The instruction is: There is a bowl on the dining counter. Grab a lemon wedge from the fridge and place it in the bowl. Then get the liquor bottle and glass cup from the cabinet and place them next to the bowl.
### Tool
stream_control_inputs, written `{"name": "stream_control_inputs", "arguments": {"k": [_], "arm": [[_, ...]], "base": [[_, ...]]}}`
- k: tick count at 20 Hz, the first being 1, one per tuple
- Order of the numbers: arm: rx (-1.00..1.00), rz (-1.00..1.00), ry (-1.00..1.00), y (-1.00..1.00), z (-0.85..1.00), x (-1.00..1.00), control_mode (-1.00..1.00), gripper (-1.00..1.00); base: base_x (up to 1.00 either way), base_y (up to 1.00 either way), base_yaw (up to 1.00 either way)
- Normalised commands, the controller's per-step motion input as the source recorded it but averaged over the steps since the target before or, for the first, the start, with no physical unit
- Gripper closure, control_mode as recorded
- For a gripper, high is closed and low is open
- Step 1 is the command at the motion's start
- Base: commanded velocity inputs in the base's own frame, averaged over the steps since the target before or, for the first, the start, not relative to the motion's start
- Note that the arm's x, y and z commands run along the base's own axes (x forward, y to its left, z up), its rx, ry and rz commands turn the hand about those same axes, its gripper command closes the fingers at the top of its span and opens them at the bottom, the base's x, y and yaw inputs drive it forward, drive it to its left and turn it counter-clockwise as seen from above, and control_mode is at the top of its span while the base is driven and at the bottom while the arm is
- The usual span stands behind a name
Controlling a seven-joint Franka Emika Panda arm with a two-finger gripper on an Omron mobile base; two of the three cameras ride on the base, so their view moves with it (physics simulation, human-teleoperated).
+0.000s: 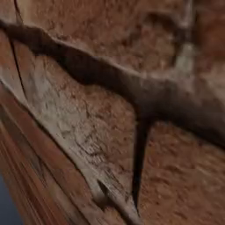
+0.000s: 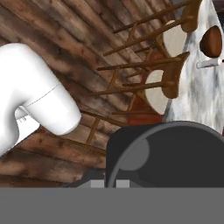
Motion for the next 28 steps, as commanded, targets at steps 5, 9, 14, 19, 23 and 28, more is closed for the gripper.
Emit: {"name": "stream_control_inputs", "arguments": {"k": [5, 9, 14, 19, 23, 28], "arm": [[0.00, 0.00, 0.00, 0.00, 0.00, 0.00, 1.00, 1.00], [0.00, 0.00, 0.00, 0.00, 0.00, 0.00, 1.00, 1.00], [0.00, 0.00, 0.00, 0.00, 0.00, 0.00, 1.00, 1.00], [0.00, 0.00, 0.00, 0.00, 0.00, 0.00, 1.00, 1.00], [0.00, 0.00, 0.00, 0.00, 0.00, 0.00, 1.00, 1.00], [0.00, 0.00, 0.00, 0.00, 0.00, 0.00, 1.00, 1.00]], "base": [[0.96, 0.73, -0.59], [0.91, 0.78, -0.60], [0.80, 0.86, -0.55], [0.69, 0.90, -0.49], [0.84, 0.84, -0.41], [0.77, 0.81, -0.36]]}}
